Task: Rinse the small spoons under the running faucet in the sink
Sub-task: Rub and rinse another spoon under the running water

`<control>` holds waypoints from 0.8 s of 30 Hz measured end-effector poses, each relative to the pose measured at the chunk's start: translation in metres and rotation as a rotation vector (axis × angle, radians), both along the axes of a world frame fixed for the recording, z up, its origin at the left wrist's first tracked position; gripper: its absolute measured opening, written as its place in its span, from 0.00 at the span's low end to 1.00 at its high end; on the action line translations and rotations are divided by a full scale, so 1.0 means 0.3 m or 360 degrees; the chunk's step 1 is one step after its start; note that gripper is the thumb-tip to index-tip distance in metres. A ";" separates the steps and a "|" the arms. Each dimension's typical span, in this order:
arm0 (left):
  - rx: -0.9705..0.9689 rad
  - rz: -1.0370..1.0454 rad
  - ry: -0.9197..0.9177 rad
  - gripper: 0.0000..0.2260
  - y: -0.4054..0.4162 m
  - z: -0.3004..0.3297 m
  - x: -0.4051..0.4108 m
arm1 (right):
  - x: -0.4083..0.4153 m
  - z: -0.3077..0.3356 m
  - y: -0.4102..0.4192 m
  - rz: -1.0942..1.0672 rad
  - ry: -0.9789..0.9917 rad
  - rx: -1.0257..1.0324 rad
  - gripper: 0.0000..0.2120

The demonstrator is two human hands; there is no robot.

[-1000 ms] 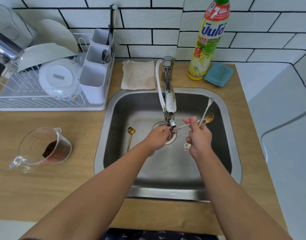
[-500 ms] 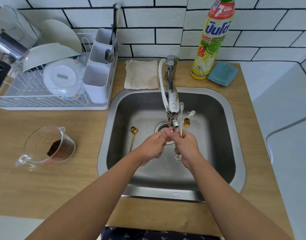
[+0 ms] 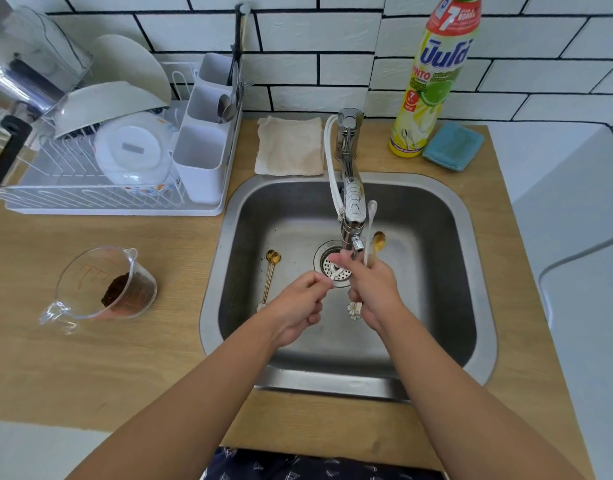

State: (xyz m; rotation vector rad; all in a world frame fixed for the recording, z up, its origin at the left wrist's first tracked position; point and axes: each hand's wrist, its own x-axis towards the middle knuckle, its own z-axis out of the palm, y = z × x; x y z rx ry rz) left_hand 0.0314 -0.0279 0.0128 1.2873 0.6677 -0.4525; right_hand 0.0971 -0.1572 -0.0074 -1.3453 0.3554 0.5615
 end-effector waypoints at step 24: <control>-0.0033 -0.0153 -0.0288 0.08 -0.037 -0.004 0.138 | 0.068 0.045 -0.104 -0.0245 -0.0062 0.0064 0.17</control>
